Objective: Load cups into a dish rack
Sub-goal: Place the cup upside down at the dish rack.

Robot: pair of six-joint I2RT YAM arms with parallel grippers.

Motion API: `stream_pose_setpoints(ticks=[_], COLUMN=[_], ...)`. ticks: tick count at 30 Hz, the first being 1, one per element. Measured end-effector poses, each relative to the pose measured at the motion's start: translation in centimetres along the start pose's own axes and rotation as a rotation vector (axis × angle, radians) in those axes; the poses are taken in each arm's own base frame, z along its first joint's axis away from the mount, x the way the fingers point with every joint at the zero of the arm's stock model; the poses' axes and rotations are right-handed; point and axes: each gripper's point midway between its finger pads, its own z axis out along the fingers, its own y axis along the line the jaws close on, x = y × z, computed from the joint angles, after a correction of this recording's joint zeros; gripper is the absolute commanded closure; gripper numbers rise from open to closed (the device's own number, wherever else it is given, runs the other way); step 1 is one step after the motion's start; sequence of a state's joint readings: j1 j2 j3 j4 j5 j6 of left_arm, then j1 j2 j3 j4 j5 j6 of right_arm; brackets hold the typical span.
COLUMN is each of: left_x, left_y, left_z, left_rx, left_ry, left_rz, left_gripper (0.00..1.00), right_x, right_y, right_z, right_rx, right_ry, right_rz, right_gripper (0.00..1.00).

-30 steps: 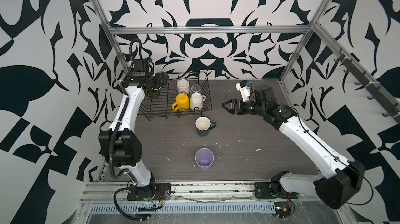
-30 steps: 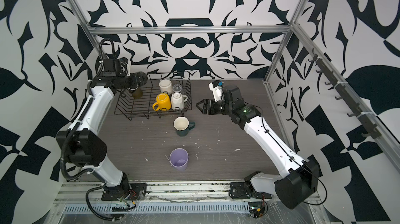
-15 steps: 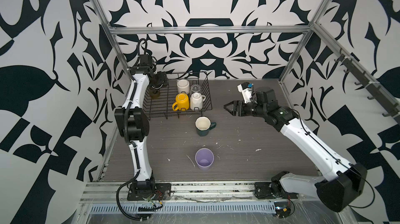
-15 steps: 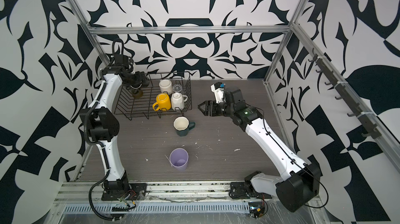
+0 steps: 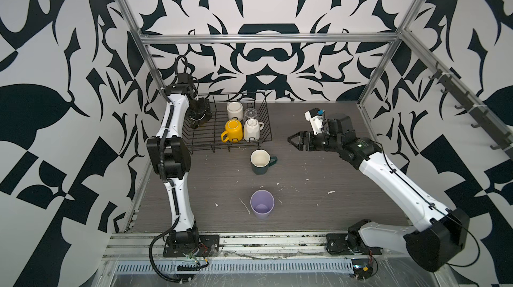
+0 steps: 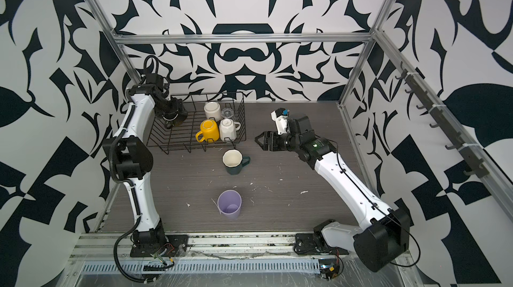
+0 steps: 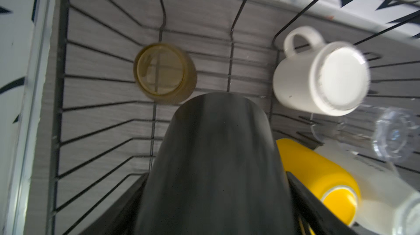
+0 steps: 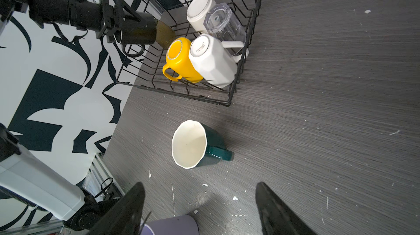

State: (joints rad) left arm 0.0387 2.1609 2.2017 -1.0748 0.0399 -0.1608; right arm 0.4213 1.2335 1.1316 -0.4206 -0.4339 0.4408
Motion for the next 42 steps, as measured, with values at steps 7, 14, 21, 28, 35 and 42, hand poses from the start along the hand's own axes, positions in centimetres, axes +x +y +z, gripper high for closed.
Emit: stream_pose_setpoints(ticks=[7,14,21,28,35,42], left_x=[1.6,2.6,3.8,4.0,4.8,5.2], left_y=[2.2,3.2,3.9,4.2,4.9,5.2], left_z=[0.2,0.6,2.9,4.4,6.0,6.8], left_rx=[-0.050,-0.085,-0.108,-0.122,-0.147,-0.158], left_ry=[0.066,0.113,0.181,0.216,0.260,0.285], left_rz=[-0.020,-0.020,-0.022,-0.023,-0.026,-0.028], left_gripper=[1.00,1.00,0.99,0.88,0.76,0.60], right_x=[0.5,0.8,1.0,1.0,1.3,1.4], right_y=[-0.4,-0.7,-0.8,-0.9,-1.1,-1.2], right_z=[0.2,0.3,0.4,0.4,0.5,0.5], right_rx=[0.005,0.008,0.010,0.009,0.012,0.013], right_ry=[0.014,0.020,0.025,0.025,0.032,0.035], right_rz=[0.009,0.016,0.019,0.020,0.026,0.029], right_gripper=[0.21,0.21,0.21,0.21,0.21,0.22])
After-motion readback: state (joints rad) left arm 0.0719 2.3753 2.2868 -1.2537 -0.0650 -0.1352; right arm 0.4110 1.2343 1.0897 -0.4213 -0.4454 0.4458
